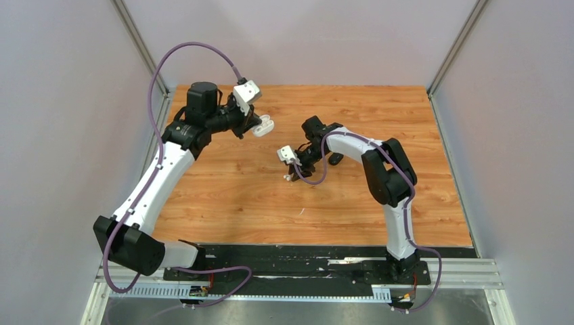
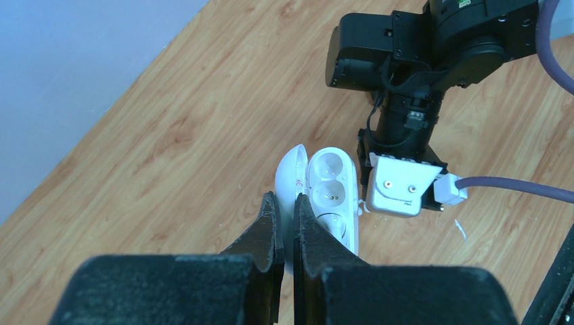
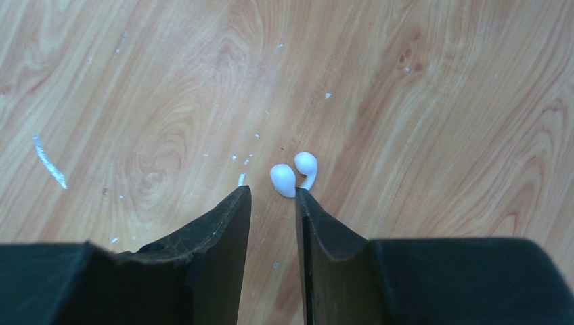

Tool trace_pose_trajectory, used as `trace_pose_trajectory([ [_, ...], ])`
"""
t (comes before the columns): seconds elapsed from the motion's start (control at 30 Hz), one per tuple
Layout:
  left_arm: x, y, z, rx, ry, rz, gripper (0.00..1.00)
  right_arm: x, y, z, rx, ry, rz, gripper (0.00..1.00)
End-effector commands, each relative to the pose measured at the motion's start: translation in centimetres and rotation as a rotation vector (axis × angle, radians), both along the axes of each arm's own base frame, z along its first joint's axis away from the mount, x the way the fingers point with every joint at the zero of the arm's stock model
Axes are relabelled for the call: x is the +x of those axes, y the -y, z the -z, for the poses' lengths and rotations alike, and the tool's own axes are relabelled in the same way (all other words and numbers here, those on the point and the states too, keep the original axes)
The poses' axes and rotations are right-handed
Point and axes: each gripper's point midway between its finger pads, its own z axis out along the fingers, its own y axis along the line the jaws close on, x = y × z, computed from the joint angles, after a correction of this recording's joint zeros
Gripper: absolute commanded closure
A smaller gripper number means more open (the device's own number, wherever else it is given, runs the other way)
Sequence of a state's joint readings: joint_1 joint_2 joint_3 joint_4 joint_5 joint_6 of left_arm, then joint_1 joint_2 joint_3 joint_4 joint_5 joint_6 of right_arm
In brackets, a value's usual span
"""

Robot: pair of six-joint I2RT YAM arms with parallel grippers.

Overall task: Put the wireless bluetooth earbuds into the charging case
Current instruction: Adjust the right earbud at the center of the board.

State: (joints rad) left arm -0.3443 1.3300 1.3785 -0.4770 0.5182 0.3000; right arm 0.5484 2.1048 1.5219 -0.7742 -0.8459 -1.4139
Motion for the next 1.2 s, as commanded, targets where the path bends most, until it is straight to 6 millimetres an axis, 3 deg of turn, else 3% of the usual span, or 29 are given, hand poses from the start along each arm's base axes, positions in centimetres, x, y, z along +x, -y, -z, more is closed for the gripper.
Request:
trace_pose_trajectory([
  [0.0, -0.4, -0.3, -0.9, -0.022, 0.019, -0.011, 1.0, 1.1, -0.9, -0.2, 0.011, 0.055, -0.037, 0.67],
  [0.57, -0.4, -0.3, -0.6, -0.025, 0.008, -0.008, 1.0, 0.0, -2.1, 0.7, 0.007, 0.028, -0.059, 0.71],
  [0.8, -0.3, -0.2, -0.6, -0.028, 0.008, -0.006, 1.0, 0.3, -1.8, 1.6, -0.037, 0.029, -0.037, 0.88],
  [0.9, -0.3, 0.0, -0.7, -0.033, 0.009, 0.0, 1.0, 0.8, -1.6, 0.4, -0.06, 0.018, 0.027, 0.94],
  [1.0, -0.1, 0.2, -1.2, -0.043, 0.022, 0.007, 1.0, 1.4, -1.2, -2.4, -0.089, 0.001, 0.153, 0.95],
  [1.17, 0.5, 0.5, -1.5, -0.056, 0.046, 0.01, 1.0, 0.8, 0.5, -5.7, -0.175, -0.173, 0.5, 0.96],
])
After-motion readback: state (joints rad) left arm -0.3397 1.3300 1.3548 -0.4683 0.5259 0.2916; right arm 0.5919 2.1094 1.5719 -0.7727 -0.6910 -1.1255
